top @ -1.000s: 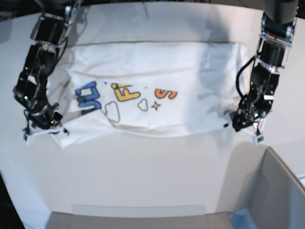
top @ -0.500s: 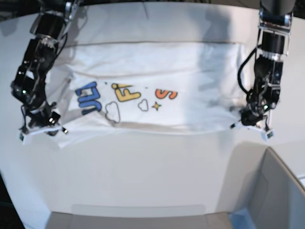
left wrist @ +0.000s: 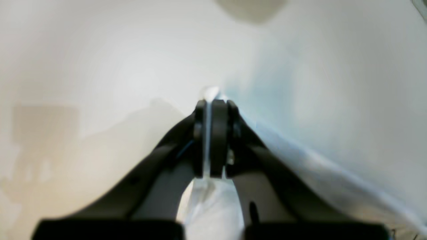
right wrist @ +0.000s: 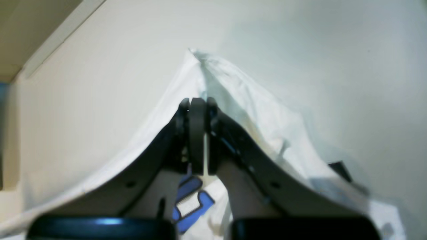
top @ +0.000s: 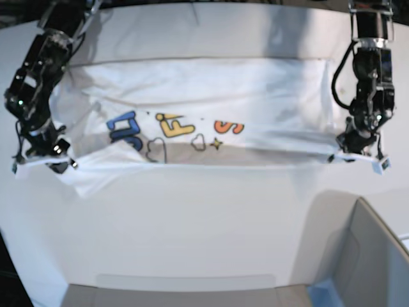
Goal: Layout the t-shirt on the table in an organized manner, then fold the t-shirt properly
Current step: 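Lift the hem edge with both grippers and fold it over the print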
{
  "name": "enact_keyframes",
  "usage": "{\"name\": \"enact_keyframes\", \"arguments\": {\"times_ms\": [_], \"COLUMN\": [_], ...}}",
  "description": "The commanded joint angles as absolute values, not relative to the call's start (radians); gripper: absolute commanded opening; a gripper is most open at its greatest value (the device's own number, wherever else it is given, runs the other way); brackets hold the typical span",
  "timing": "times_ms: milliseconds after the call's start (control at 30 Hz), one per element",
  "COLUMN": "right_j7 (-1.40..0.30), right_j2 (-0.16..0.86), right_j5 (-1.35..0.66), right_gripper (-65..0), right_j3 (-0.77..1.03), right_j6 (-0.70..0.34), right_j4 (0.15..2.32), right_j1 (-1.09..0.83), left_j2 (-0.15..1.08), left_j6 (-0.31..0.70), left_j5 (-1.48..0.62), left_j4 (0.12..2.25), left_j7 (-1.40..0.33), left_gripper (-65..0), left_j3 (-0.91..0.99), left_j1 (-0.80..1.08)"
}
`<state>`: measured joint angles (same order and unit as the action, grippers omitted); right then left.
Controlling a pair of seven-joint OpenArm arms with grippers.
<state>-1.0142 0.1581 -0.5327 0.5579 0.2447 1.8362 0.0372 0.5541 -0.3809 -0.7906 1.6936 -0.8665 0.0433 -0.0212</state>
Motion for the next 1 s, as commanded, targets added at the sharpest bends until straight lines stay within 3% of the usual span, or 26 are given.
{"name": "enact_keyframes", "arguments": {"times_ms": [0,467,967], "right_j7": [-0.993,-0.993,-0.995], "right_j2": [0.176,0.242,0.242], "right_j5": [-0.559,-0.802,-0.992], "right_gripper": [-65.0,-65.0,-65.0], "right_j3": [0.584,0.707,0.811], "right_j6": [0.242,0.242,0.242], "right_j4": [1.86,1.926,1.971], "right_j1": [0.033,-0.162,-0.387], "left_j2": [0.573,0.573,0.572], "left_j6": [-0.381,-0.383,-0.383], "left_j5": [-0.786,-0.786,-0.786], "left_j4": [1.727,1.905,1.911], "left_j7": [-0.848,-0.848,-0.848], "left_gripper": [-65.0,-65.0,-65.0], "left_j3": [0.073,0.133,0.191], "left_j1": [-0.019,0.177,0.364]}}
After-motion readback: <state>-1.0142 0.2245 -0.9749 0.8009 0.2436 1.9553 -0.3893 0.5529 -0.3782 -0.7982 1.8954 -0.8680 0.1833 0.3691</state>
